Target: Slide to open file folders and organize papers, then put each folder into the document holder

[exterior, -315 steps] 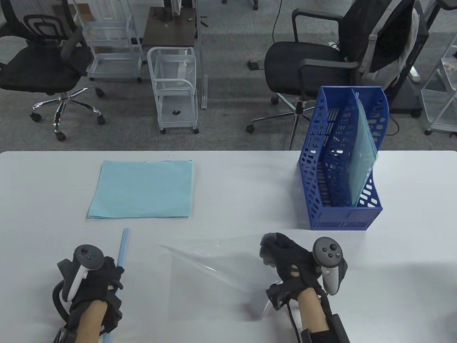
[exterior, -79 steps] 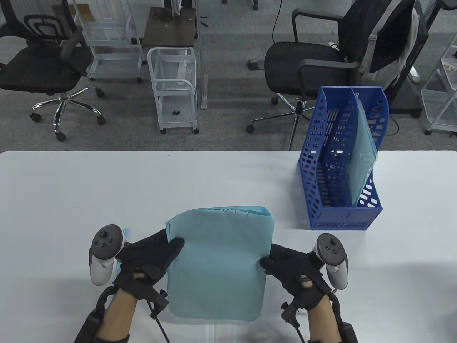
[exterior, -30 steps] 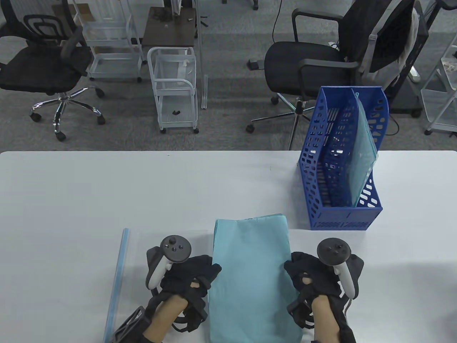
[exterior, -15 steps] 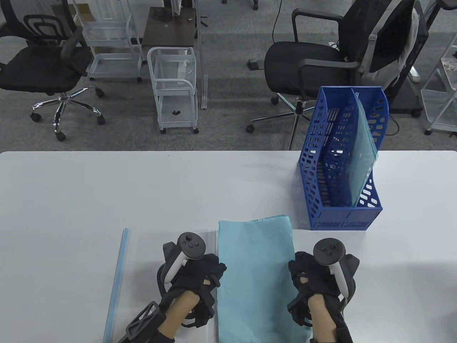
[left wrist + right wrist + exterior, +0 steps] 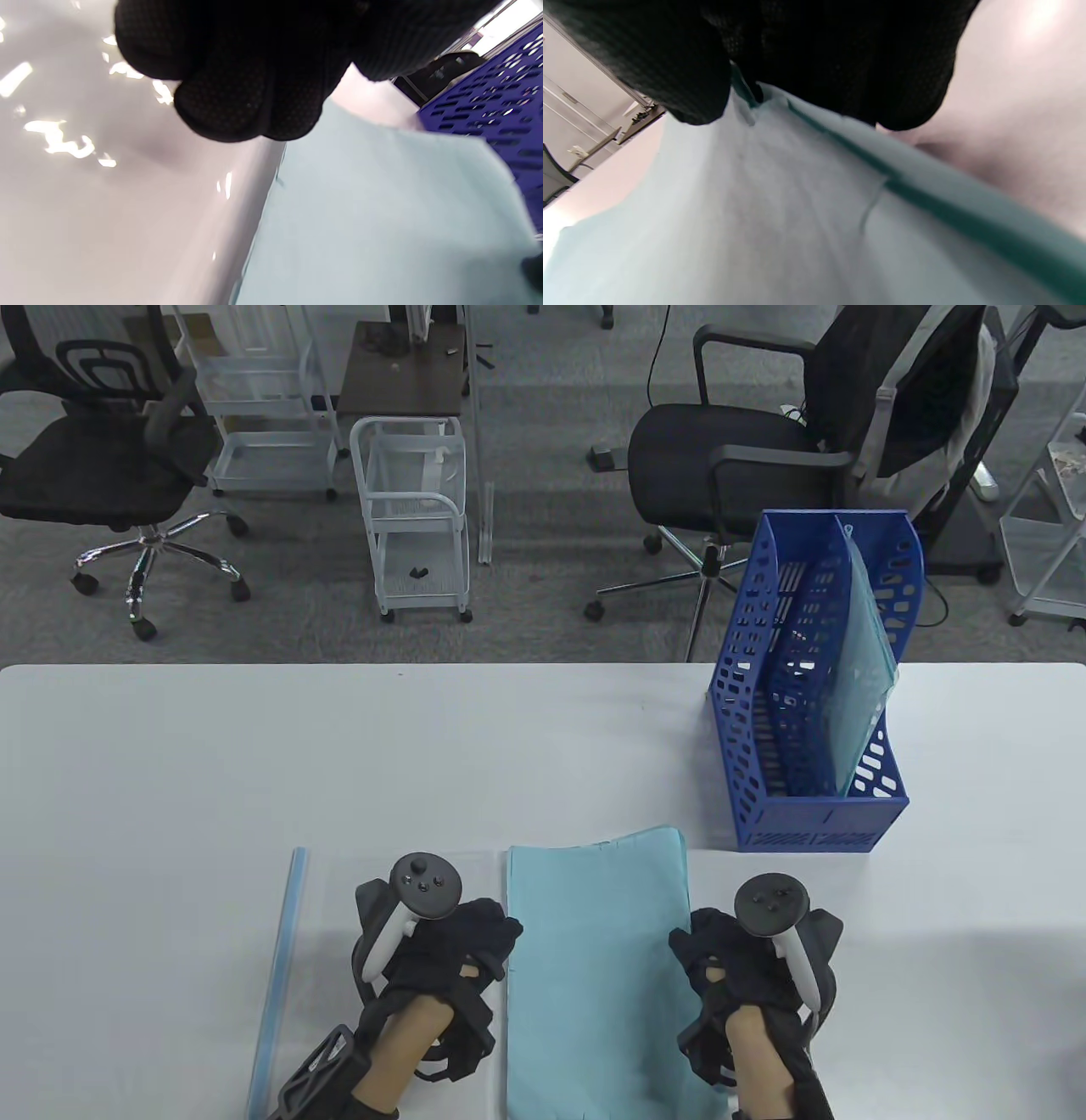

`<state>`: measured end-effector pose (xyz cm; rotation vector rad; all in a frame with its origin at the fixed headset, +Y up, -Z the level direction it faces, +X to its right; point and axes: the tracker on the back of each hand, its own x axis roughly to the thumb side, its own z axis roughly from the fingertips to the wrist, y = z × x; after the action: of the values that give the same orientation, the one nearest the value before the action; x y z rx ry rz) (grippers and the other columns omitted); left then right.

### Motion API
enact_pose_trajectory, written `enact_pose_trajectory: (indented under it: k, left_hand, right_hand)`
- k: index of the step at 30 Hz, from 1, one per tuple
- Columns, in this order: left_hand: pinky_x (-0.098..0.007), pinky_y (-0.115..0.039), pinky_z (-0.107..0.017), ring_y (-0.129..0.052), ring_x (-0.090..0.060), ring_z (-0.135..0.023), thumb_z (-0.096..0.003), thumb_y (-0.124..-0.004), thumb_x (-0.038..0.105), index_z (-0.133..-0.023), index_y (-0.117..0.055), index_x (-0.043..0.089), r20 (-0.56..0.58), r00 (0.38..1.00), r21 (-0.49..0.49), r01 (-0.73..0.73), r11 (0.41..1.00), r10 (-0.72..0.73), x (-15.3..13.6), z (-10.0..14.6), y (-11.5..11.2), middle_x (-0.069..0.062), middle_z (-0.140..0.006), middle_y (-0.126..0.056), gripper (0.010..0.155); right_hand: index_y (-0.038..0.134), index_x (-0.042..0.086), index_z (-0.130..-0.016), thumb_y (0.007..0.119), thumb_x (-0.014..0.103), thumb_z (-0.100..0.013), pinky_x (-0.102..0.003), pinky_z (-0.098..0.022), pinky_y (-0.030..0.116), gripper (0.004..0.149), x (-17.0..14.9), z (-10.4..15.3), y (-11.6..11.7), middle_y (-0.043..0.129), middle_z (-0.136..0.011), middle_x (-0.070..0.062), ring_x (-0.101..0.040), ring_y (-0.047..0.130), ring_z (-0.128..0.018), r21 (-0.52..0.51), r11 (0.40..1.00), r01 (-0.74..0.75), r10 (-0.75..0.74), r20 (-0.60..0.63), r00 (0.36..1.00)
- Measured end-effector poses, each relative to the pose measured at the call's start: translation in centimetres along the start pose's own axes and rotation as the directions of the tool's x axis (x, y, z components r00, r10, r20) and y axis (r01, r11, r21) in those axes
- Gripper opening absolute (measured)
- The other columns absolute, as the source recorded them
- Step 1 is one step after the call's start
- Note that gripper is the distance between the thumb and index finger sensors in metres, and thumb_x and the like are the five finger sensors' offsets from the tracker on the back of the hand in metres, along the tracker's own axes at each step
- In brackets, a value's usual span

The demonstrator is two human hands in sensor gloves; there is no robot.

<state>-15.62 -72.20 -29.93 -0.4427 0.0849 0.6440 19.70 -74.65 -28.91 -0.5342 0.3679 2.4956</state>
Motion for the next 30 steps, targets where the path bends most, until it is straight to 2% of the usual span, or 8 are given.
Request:
enact_pose_trajectory:
  k: [3,5,9,12,15,20,30]
  left_hand:
    - [-0.045,-0.089,-0.045,-0.109,-0.027,-0.050,-0.0461,-0.082,0.054,-0.091,-0.088,0.021,0.015,1.000,0.096,0.002,0.995,-0.003,-0.8,1.8,2.0,-0.004,-0.071,-0.104,0.056]
    - [-0.049,-0.085,-0.054,-0.105,-0.032,-0.065,-0.0461,-0.079,0.057,-0.098,-0.082,0.023,0.002,1.000,0.159,0.029,0.987,-0.030,-1.7,3.1,3.1,-0.007,-0.084,-0.098,0.062]
    - [-0.057,-0.078,-0.064,-0.090,-0.041,-0.090,-0.0456,-0.077,0.061,-0.107,-0.072,0.024,-0.119,0.982,0.220,0.173,0.960,-0.149,-4.9,5.1,3.8,-0.011,-0.106,-0.082,0.072]
    - [-0.059,-0.073,-0.068,-0.080,-0.045,-0.099,-0.0458,-0.076,0.064,-0.110,-0.066,0.027,-0.199,0.952,0.181,0.269,0.946,-0.233,-7.0,5.3,2.9,-0.011,-0.114,-0.071,0.075]
    - [-0.059,-0.071,-0.070,-0.072,-0.046,-0.104,-0.0457,-0.074,0.065,-0.112,-0.062,0.030,-0.241,0.932,0.131,0.307,0.943,-0.270,-8.5,5.0,1.8,-0.010,-0.118,-0.063,0.076]
    - [-0.059,-0.071,-0.070,-0.073,-0.046,-0.103,-0.0458,-0.073,0.066,-0.112,-0.061,0.031,-0.285,0.904,0.062,0.349,0.935,-0.318,-9.4,4.4,1.1,-0.010,-0.119,-0.062,0.076]
    - [-0.059,-0.070,-0.071,-0.067,-0.046,-0.106,-0.0446,-0.074,0.066,-0.112,-0.064,0.029,-0.255,0.918,0.026,0.320,0.947,-0.304,-9.6,4.3,0.8,-0.014,-0.117,-0.062,0.077]
  right_hand:
    - [0.074,0.019,-0.096,0.090,0.051,-0.040,-0.051,-0.059,0.080,0.067,0.3,0.5,-0.2,0.093,-0.087,-0.007,-0.028,0.100,-0.067,-0.093,0.991,-0.096,0.096,-0.010,0.995]
    - [0.068,0.021,-0.100,0.090,0.053,-0.039,-0.054,-0.062,0.076,0.072,0.5,0.8,-0.1,0.087,-0.095,-0.007,-0.032,0.095,-0.074,-0.117,0.985,-0.127,0.127,-0.007,0.992]
    - [0.055,0.029,-0.106,0.087,0.057,-0.041,-0.057,-0.066,0.068,0.078,1.2,1.0,1.0,0.066,-0.110,-0.009,-0.040,0.080,-0.090,0.009,0.978,-0.210,0.209,0.058,0.976]
    - [0.052,0.037,-0.107,0.087,0.059,-0.041,-0.058,-0.069,0.065,0.078,2.0,1.3,1.9,0.056,-0.116,-0.007,-0.042,0.070,-0.096,0.046,0.944,-0.325,0.321,0.089,0.943]
    - [0.052,0.039,-0.108,0.087,0.061,-0.040,-0.059,-0.070,0.062,0.079,2.7,1.6,2.8,0.051,-0.118,-0.007,-0.044,0.063,-0.099,0.078,0.906,-0.416,0.407,0.104,0.907]
    - [0.054,0.038,-0.107,0.088,0.062,-0.039,-0.059,-0.071,0.061,0.080,3.4,1.8,3.7,0.047,-0.119,-0.007,-0.044,0.060,-0.099,0.063,0.858,-0.510,0.503,0.100,0.859]
    - [0.049,0.035,-0.108,0.088,0.063,-0.039,-0.058,-0.070,0.063,0.084,4.1,2.0,4.4,0.048,-0.118,-0.011,-0.045,0.063,-0.098,0.039,0.819,-0.572,0.566,0.102,0.818]
